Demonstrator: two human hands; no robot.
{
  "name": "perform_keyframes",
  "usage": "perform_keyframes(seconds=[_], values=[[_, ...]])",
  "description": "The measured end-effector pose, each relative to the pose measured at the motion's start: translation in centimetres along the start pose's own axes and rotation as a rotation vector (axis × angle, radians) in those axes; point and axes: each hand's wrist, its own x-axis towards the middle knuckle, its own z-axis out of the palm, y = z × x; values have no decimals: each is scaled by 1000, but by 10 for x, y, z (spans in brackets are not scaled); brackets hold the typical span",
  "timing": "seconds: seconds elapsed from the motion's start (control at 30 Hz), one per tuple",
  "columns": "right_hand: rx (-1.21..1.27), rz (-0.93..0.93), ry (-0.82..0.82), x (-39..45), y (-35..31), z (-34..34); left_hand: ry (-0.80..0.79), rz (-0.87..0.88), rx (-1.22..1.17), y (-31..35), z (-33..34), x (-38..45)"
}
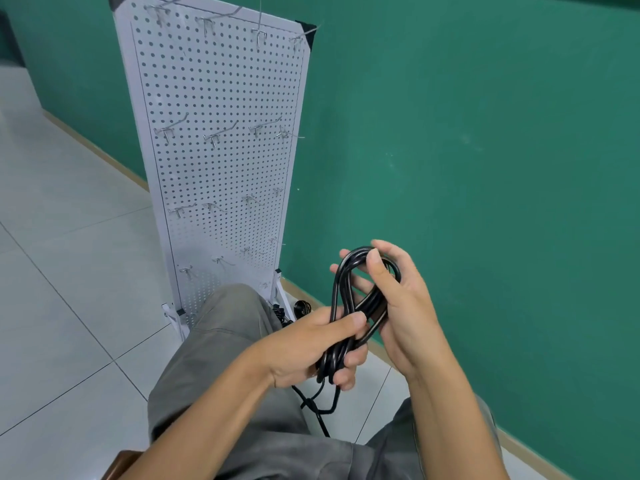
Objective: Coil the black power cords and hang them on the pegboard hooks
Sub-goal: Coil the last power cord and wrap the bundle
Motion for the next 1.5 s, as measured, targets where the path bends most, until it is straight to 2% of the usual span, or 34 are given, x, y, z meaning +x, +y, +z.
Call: perform_keyframes(seconds=[0.07, 0.17, 0.3, 0.47, 0.7, 0.8, 1.03, 1.17, 1.27, 1.37, 1.5], values=[[130, 24, -81, 1, -1, -7, -67, -38, -39, -2, 3, 0], [260, 88, -87, 1, 3, -16, -141, -114, -75, -4, 6, -1], [324, 140, -77, 1, 7, -21, -186, -178, -121, -8, 5, -1], [278, 136, -13, 5, 8, -18, -176, -163, -113, -8, -1, -2], [457, 174, -250, 2, 6, -20, -327, -209, -152, -8, -3, -1], [482, 189, -276, 1, 9, -23, -388, -217, -181, -12, -4, 0], [384, 173, -103, 6, 5, -19, -203, -193, -25, -8, -5, 1], [371, 156, -89, 8, 0, -14, -123, -115, 109, -5, -1, 3], [385, 159, -52, 8, -3, -12, -46, -95, 72, -7, 4, 5], [422, 180, 5, 11, -4, -12, -33, -102, 86, -4, 8, 4], [395, 175, -36, 14, 3, -20, 43, -91, 164, -1, 13, 2]])
